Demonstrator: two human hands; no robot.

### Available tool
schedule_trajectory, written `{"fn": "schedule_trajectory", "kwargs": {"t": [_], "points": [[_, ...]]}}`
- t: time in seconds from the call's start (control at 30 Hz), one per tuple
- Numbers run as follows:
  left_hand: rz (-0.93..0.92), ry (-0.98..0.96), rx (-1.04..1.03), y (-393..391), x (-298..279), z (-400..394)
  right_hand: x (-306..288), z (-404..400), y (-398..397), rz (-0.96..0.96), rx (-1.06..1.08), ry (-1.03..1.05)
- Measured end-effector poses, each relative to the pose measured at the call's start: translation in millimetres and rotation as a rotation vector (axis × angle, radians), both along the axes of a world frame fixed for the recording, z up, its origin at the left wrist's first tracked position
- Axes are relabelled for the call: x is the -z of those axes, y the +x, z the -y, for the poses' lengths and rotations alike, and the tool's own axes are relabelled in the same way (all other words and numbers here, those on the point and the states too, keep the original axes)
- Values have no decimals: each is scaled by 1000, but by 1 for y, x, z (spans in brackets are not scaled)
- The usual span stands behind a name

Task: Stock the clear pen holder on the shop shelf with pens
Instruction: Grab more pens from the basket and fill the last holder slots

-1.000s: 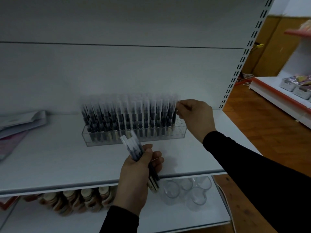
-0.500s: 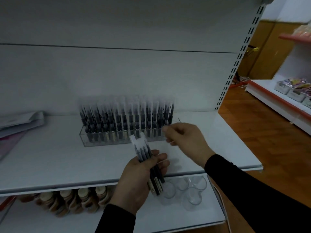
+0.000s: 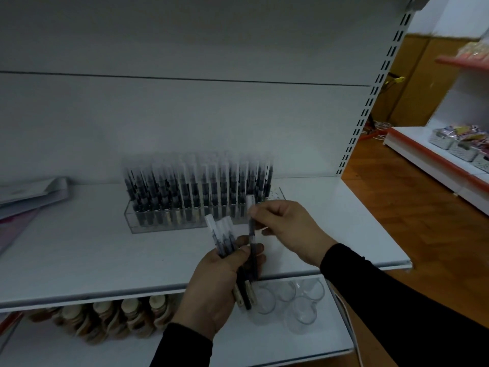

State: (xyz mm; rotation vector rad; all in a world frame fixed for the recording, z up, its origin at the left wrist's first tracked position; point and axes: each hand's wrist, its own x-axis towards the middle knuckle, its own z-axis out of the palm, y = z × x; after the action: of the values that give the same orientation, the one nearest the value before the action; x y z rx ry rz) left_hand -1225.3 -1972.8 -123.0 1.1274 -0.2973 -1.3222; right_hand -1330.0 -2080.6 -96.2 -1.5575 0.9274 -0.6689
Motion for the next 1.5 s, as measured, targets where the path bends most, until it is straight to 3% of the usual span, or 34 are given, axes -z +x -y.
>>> {"fn": "schedule_trajectory", "kwargs": {"t": [0.17,0.33,0.57,1.5], "points": [[-8,5,-28,3,-2,-1,-16,13,-11,210,180,-48],[-42,-4,-53,4,-4,-2,-33,31,-18,270,347,-226],[29,-1,-81,6,-2,-2,-44,49,-13,206,452,-435],[10,7,-65,8,-4,-2,-7,43,-2,-137,382,-575]]}}
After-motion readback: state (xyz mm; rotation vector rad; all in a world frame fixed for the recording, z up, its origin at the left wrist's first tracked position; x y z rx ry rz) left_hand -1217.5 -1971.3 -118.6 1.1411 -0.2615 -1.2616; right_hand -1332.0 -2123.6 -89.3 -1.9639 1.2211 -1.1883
